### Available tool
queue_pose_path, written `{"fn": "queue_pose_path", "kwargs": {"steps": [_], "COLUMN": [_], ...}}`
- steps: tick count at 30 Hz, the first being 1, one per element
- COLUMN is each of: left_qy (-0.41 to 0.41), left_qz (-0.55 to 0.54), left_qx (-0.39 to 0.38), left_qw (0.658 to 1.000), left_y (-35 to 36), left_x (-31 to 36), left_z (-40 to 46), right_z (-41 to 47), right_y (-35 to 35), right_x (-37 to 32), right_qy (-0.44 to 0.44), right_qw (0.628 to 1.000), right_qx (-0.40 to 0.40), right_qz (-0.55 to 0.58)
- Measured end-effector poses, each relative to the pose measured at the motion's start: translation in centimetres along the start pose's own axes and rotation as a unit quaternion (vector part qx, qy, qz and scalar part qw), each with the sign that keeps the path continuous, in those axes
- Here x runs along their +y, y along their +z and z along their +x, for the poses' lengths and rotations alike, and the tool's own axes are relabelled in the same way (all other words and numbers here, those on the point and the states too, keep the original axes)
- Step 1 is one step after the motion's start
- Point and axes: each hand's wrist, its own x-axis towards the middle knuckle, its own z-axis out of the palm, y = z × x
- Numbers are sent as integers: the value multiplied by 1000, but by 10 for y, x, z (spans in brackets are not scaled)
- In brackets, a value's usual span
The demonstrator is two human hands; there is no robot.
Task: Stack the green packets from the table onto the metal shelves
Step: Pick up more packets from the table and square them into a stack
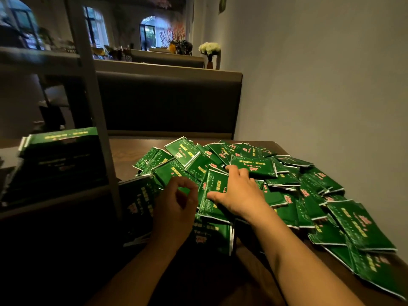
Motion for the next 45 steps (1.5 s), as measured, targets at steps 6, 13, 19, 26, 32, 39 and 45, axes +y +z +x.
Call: {"fn": "queue_pose_path", "kwargs": {"steps": [6,13,19,26,32,39,45], "left_qy": [17,-64,-136,-219,-222,-217,-221], "left_qz": [79,-36,-156,-280,-268,-243,-279], "left_qx": [-37,-28,-52,58,58,44,33], "left_qw": [996,997,977,933,936,944,934], "left_y": [12,14,8,0,3,4,4], "left_x": [-11,-7,5,7,3,5,5], "left_z": [5,1,0,6,4,1,2], "right_z": [-14,-16,-31,-8,16,21,9], "right_y": [12,3,6,11,-2,2,-8], "right_x": [-3,7,-10,14,46,48,38], "right_qy": [-32,-80,-153,-129,27,50,-42], "right_qw": [984,896,850,926,982,972,921], "right_qx": [30,79,-1,324,173,214,348], "right_qz": [171,430,504,145,-73,-84,170]}}
